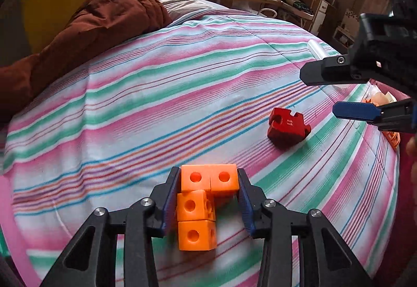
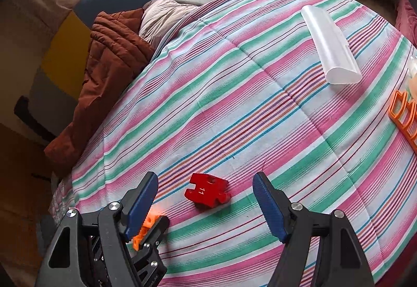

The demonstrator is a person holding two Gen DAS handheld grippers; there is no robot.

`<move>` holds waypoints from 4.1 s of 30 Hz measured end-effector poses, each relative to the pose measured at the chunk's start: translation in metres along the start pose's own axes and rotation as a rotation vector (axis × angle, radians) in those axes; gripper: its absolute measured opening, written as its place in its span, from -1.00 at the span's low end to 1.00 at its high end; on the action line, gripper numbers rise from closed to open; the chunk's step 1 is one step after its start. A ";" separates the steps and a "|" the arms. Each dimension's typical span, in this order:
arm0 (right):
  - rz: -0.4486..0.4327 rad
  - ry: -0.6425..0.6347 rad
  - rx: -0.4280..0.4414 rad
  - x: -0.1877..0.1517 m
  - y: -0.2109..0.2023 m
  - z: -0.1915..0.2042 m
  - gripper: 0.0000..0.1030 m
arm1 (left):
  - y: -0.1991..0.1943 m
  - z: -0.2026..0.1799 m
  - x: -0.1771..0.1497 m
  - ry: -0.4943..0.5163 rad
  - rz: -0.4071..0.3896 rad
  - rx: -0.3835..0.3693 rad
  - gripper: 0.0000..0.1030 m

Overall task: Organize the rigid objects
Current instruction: 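Grasp the orange linked cubes with the left gripper and lift them, then grasp the red puzzle piece with the right gripper, then carry the orange cubes into the tray and open the left gripper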

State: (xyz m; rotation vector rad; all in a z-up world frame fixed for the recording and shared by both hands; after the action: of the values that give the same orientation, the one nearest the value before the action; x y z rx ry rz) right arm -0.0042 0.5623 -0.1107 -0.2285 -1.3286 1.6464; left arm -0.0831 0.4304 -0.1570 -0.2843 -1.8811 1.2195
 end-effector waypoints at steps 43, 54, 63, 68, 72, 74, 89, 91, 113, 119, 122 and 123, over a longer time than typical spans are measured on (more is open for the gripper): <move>0.073 0.060 0.000 -0.006 0.025 -0.012 0.49 | -0.073 0.024 -0.096 -0.097 -0.172 0.068 -0.18; 0.066 0.126 0.067 -0.002 0.030 -0.011 0.57 | -0.070 0.026 -0.092 -0.111 -0.173 0.050 -0.18; 0.115 -0.108 -0.057 -0.011 0.043 0.015 0.57 | -0.069 0.025 -0.091 -0.114 -0.173 0.045 -0.18; 0.135 -0.383 -0.304 -0.024 0.050 0.029 -0.05 | -0.069 0.024 -0.092 -0.115 -0.173 0.046 -0.18; 0.143 -0.410 -0.289 -0.029 0.053 0.032 -0.03 | -0.069 0.024 -0.092 -0.113 -0.171 0.051 -0.18; 0.145 -0.395 -0.263 -0.029 0.052 0.029 0.01 | -0.068 0.023 -0.092 -0.113 -0.170 0.051 -0.18; 0.123 -0.511 -0.291 -0.039 0.053 0.039 -0.05 | -0.068 0.024 -0.087 -0.109 -0.148 0.063 -0.20; 0.121 -0.519 -0.296 -0.039 0.053 0.038 -0.05 | -0.069 0.025 -0.086 -0.117 -0.140 0.063 -0.20; 0.076 -0.638 -0.353 -0.034 0.060 0.054 -0.06 | -0.145 0.029 -0.074 -0.192 -0.241 0.054 -0.20; 0.068 -0.658 -0.366 -0.033 0.061 0.055 -0.06 | -0.168 0.038 -0.078 -0.223 -0.265 0.051 -0.20; 0.063 -0.671 -0.374 -0.037 0.058 0.058 -0.06 | -0.177 0.044 -0.080 -0.237 -0.277 0.057 -0.20; 0.062 -0.675 -0.376 -0.037 0.058 0.058 -0.06 | -0.180 0.047 -0.081 -0.242 -0.279 0.060 -0.20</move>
State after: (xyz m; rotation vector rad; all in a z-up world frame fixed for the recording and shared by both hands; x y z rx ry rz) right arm -0.0554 0.5003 -0.1514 0.0830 -2.1604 1.5720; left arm -0.0246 0.2636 -0.0583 0.1620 -2.0048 1.1550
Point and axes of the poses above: each gripper's, at about its wrist camera, not at the fingertips, and y roughly the way its jaws point, z to its left, x to its top, the point moved 7 cm from there along y, roughly the way its jaws point, and after that the axes turned 9 degrees about -y, right-handed, at the moved point
